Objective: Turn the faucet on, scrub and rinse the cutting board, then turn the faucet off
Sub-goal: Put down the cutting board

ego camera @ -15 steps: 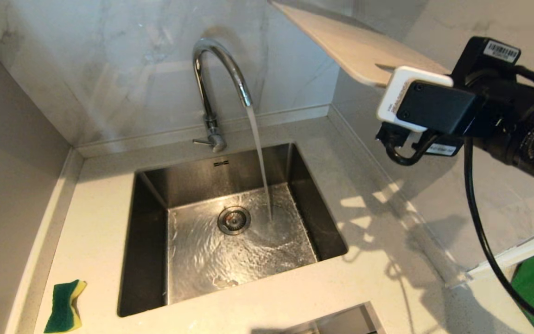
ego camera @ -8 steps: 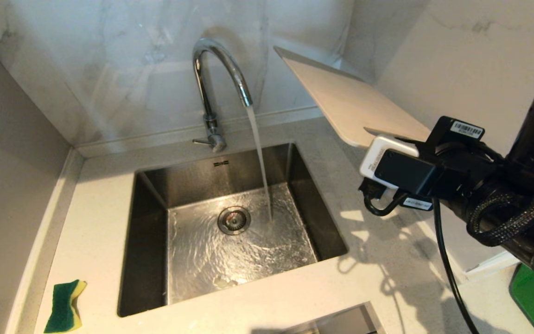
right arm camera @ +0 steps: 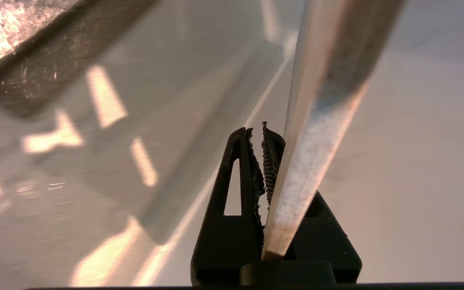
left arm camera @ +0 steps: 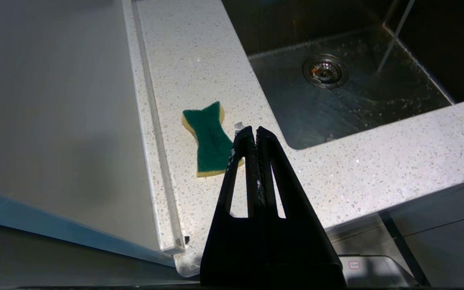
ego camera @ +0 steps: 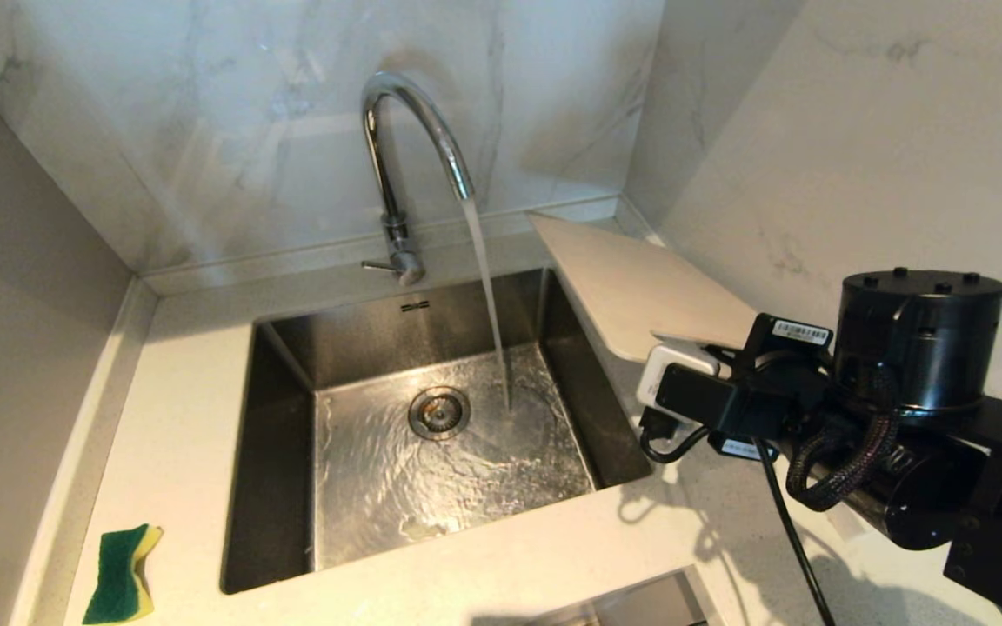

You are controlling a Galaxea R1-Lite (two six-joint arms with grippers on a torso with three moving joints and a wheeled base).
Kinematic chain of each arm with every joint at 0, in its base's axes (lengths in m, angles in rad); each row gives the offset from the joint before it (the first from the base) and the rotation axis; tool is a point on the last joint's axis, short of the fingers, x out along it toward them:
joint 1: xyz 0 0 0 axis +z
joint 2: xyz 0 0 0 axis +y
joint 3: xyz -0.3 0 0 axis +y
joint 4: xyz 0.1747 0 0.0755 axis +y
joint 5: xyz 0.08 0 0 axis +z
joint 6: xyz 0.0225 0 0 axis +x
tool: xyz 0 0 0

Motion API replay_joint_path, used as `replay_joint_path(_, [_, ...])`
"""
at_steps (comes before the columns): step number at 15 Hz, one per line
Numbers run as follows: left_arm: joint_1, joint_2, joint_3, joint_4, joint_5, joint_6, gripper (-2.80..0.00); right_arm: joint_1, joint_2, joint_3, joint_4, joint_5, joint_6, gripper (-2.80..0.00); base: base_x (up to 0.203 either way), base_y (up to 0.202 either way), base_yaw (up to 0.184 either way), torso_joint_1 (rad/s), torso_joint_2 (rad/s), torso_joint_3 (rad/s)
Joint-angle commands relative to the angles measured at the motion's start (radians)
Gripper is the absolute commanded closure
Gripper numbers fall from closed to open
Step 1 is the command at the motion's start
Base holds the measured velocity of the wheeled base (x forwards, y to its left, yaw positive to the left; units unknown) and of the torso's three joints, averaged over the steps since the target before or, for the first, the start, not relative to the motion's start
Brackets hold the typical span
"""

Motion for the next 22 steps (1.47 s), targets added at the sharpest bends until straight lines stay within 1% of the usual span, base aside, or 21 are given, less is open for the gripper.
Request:
replay_joint_path(1, [-0.001,0.0,0.001,0.0,0.001,0.0,0.0,0.0,0.034,0.039,-0.006,-0.014,0.055,0.0,0.0,0.0,0.0,0.0,0.0,0.0])
replay_joint_path(4, [0.0,0.0,0.0,0.0,0.001,0.0,0.0,-0.001,0.05,0.049,-0.006,-0.018,0.134,0.0,0.0,0.0,0.0,0.0,0.0,0.0])
replay_joint_path(7, [0.0,0.0,0.002,0.0,0.001,0.0,0.0,-0.033,0.029,0.105,-0.009,-0.016,0.163,0.0,0.0,0.0,0.0,0.0,0.0,0.0])
replay_joint_path(9, [-0.001,0.0,0.0,-0.001,0.001,0.0,0.0,-0.075,0.025,0.117,-0.015,-0.005,0.168,0.0,0.0,0.0,0.0,0.0,0.0,0.0])
replay_joint_path(11, [-0.001,0.0,0.0,0.0,0.001,0.0,0.0,-0.095,0.029,0.122,-0.033,0.025,0.167,0.0,0.0,0.0,0.0,0.0,0.0,0.0])
replay_joint_path(14, [0.0,0.0,0.0,0.0,0.001,0.0,0.0,-0.135,0.017,0.139,-0.055,0.035,0.168,0.0,0.0,0.0,0.0,0.0,0.0,0.0])
replay_joint_path(15, [0.0,0.0,0.0,-0.001,0.001,0.0,0.0,-0.16,0.006,0.143,-0.055,0.052,0.167,0.0,0.0,0.0,0.0,0.0,0.0,0.0])
replay_joint_path(18, [0.0,0.0,0.0,-0.002,0.001,0.0,0.0,-0.266,-0.028,0.161,-0.052,0.155,0.145,0.0,0.0,0.0,0.0,0.0,0.0,0.0])
replay_joint_path(19, [0.0,0.0,0.0,0.0,0.001,0.0,0.0,-0.281,-0.036,0.164,-0.047,0.165,0.136,0.0,0.0,0.0,0.0,0.0,0.0,0.0])
replay_joint_path(22, [0.0,0.0,0.0,0.0,0.001,0.0,0.0,-0.285,-0.047,0.197,-0.048,0.166,0.141,0.0,0.0,0.0,0.0,0.0,0.0,0.0])
